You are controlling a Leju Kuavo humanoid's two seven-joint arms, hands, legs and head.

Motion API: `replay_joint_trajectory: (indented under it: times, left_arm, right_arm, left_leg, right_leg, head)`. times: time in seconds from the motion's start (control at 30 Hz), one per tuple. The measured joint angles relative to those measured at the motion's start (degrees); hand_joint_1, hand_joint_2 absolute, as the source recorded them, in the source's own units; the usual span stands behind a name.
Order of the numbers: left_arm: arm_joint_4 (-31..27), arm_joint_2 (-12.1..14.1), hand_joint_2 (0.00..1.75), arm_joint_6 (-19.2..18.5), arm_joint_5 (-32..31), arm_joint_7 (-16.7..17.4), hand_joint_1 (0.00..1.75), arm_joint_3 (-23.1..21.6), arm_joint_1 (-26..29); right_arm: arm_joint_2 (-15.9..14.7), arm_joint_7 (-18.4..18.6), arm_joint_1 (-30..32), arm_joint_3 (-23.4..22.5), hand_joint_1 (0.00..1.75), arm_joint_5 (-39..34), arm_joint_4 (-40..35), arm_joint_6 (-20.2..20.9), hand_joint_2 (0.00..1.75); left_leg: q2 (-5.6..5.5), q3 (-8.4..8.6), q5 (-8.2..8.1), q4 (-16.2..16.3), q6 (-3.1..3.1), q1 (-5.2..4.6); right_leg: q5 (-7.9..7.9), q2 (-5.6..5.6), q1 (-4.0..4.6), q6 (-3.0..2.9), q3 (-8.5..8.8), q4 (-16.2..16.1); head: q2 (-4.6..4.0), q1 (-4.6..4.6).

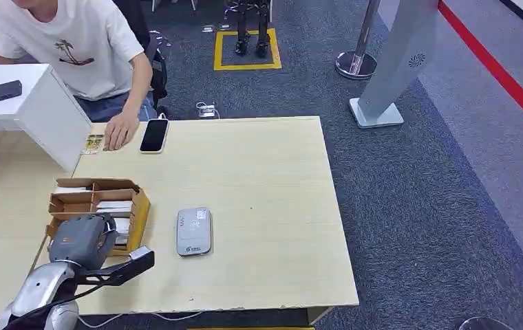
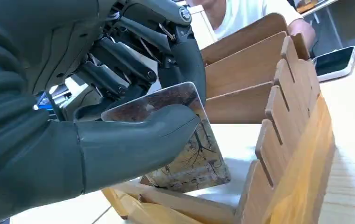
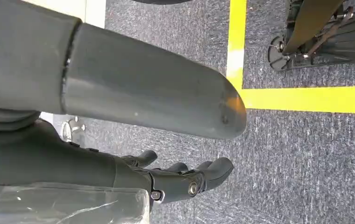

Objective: Pass the card to the sensor for recognition and then transmit it.

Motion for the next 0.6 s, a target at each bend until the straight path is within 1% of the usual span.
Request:
replay_joint_trajectory:
  times: [0.33, 0.6]
  left_arm:
    - [0.00, 0.52, 1.75, 0.39, 1.55, 0.55, 1.75, -0.07, -0.78]
    - [0.00, 0.63, 1.75, 0.50, 1.86, 0.55, 1.75, -0.09, -2.58]
  right_arm:
    - [0.00, -0.02, -0.01, 0.00, 0.00, 0.00, 0.00, -0.11, 0.00]
    - [0.00, -0.11, -0.01, 0.00, 0.00, -0.02, 0.00, -0.17, 0.00]
  left_leg:
    - [-0.01, 0.01, 0.00, 0.00, 0.00, 0.00]
    - [-0.01, 0.00, 0.01, 0.00, 0.00, 0.00]
  right_leg:
    - [0.00, -0.01, 0.00, 0.00, 0.00, 0.00]
    - [0.00, -0.01, 0.00, 0.00, 0.00, 0.00]
  head:
    - [0.00, -0.02]
    - [0.00, 0.00]
